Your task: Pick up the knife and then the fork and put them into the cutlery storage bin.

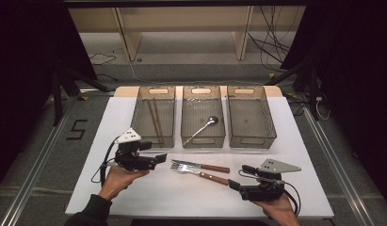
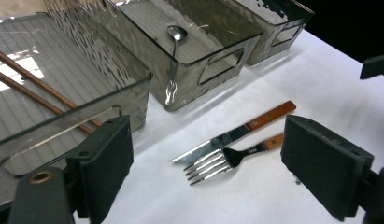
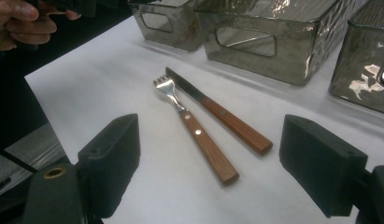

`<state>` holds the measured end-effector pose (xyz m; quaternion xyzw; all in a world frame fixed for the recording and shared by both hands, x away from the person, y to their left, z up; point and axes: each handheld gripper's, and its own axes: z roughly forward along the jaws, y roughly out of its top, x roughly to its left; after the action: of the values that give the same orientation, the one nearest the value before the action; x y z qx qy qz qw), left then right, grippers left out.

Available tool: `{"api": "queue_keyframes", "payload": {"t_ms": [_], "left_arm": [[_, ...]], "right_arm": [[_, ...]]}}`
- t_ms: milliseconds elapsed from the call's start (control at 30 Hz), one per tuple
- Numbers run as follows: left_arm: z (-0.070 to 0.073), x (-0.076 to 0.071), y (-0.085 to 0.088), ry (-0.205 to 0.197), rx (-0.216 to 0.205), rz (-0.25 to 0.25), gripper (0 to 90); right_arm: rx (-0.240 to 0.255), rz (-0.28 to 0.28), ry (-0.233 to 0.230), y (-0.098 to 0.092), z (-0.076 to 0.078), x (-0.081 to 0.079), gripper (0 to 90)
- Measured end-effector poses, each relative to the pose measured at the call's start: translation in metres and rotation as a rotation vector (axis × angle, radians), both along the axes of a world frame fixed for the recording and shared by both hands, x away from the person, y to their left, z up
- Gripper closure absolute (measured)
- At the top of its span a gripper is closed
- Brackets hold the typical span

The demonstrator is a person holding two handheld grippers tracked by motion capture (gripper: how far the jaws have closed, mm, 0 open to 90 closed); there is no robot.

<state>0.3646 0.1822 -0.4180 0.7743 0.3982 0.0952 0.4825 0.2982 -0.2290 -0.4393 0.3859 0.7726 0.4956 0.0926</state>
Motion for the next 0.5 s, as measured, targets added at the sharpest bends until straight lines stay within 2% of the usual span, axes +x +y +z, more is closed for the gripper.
{"api": "queue_keyframes", "payload": {"t_ms": [133,300,433,500], "left_arm": [[-0.006,-0.007,0.004,-0.002,-0.018,0.010,16.4],[-0.012,-0.016,0.006,-0.028,-0.014,0.014,16.4],[-0.017,-0.024,0.005,-0.051,0.029,0.009,16.4],[-0.020,-0.028,0.006,-0.052,0.029,0.006,16.4]], "right_arm": [[-0.003,0.000,0.002,0.000,0.000,0.001,21.2],[-0.021,0.004,0.002,0.001,0.003,0.004,21.0],[-0.065,0.011,-0.010,0.003,0.010,0.008,21.3],[-0.079,0.024,-0.005,0.006,0.014,0.010,21.4]]}}
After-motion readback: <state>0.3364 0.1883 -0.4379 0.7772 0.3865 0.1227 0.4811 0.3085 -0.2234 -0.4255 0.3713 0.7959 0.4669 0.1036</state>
